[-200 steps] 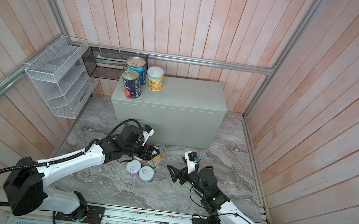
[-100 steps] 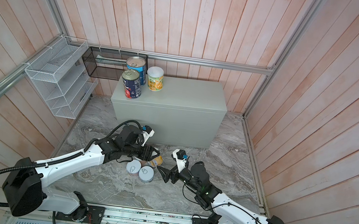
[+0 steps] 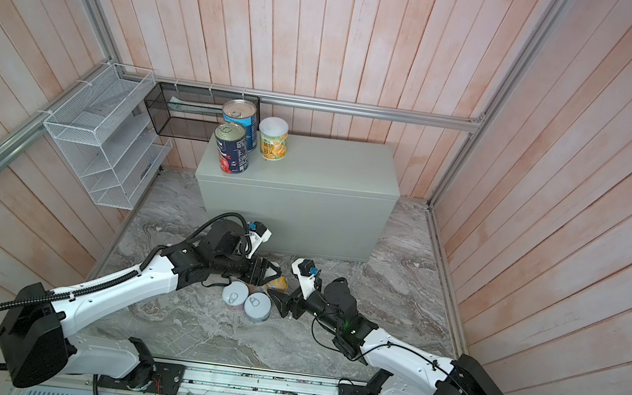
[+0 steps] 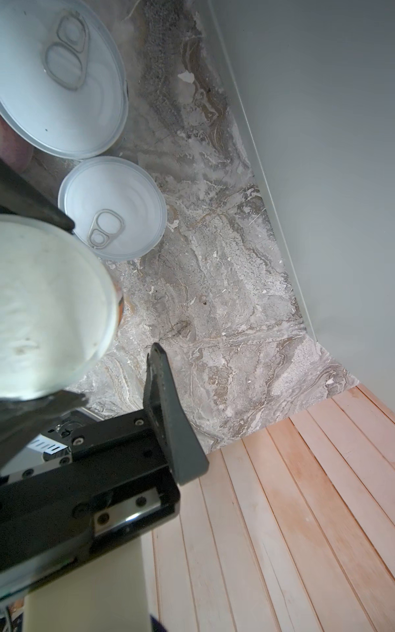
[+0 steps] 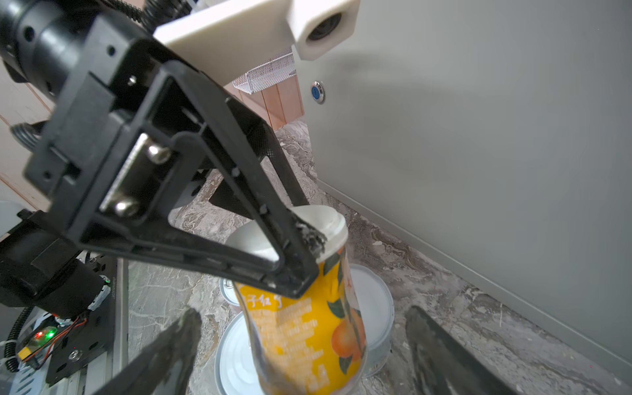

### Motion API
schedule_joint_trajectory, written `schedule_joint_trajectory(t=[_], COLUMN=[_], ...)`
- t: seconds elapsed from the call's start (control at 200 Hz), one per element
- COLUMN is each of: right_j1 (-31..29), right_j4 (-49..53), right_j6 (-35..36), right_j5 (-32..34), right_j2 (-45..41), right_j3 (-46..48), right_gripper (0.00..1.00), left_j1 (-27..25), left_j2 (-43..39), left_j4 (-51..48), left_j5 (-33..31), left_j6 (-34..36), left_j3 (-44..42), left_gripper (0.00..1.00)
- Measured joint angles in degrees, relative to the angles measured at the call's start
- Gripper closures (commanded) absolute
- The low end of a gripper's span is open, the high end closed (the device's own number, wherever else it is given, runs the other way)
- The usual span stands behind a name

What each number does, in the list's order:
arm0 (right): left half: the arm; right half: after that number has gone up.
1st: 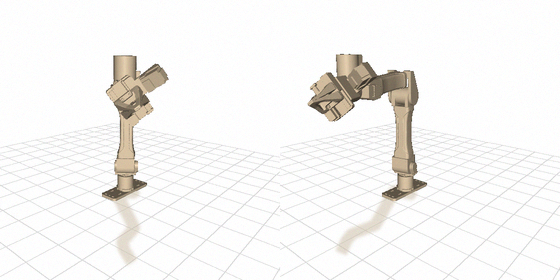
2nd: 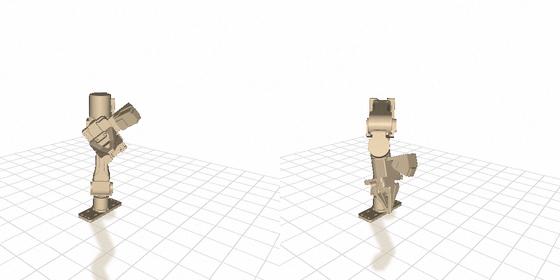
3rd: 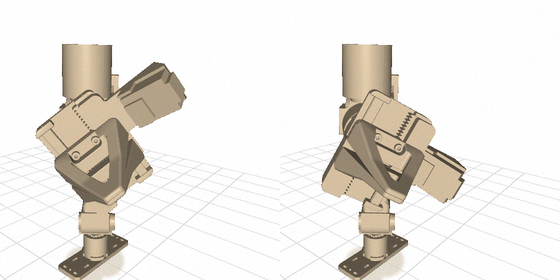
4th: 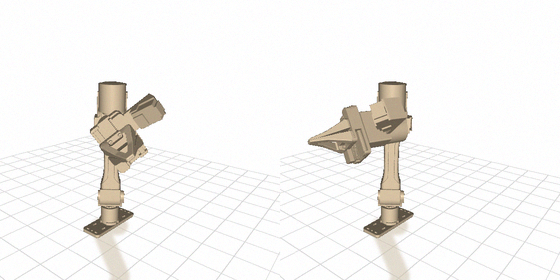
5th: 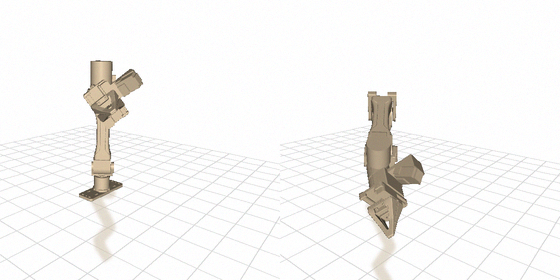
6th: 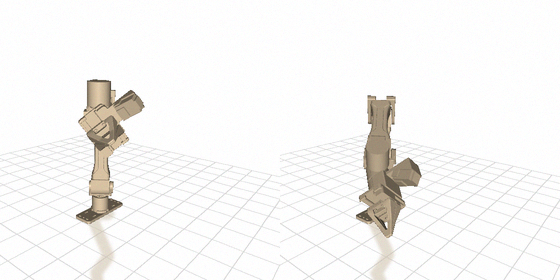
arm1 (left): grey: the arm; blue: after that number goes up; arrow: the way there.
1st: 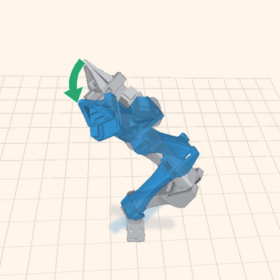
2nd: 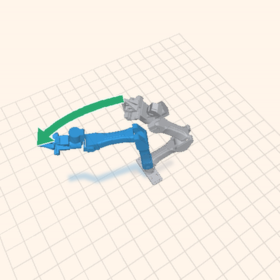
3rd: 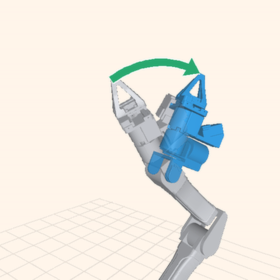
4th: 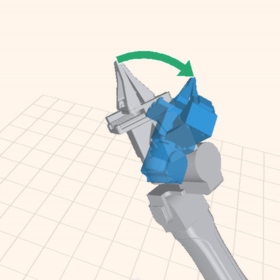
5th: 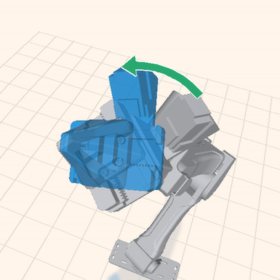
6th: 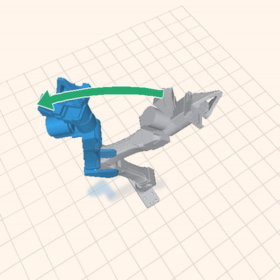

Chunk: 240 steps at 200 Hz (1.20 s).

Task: Place and organize the canned foods onto the counter
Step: 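Close the right gripper on the yellow can held by the left gripper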

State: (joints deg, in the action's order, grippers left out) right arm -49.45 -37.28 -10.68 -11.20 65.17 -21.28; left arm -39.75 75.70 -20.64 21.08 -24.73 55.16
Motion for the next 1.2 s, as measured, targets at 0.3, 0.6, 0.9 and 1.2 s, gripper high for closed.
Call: schedule_joint_trajectory(t=[0.3, 0.6, 0.9, 1.2], right_j1=[-0.2, -0.4, -0.5, -0.8], right_j4=[-1.6, -2.4, -3.5, -5.6], right_j6=[0.4, 0.4, 0.7, 1.1], right_j5=[0.2, 0.2, 0.2, 0.0], right_j2=[2.7, 4.8, 6.6, 8.8], right_j3=[-0.3, -1.4, -1.9, -2.5], right_gripper=[0.11, 0.13, 0.15, 0.24], left_j1=[0.0, 0.3, 0.3, 0.4], left_j2=[-0.6, -0.7, -0.7, -0.7], left_j4=[0.0, 1.0, 2.6, 2.9], left_j5=[2.2, 3.4, 4.4, 4.4], left_j6=[-0.6, -2.0, -3.5, -3.6], left_j3=[0.0, -0.5, -1.1, -1.1], left_gripper=[0.50, 0.50, 0.50, 0.51])
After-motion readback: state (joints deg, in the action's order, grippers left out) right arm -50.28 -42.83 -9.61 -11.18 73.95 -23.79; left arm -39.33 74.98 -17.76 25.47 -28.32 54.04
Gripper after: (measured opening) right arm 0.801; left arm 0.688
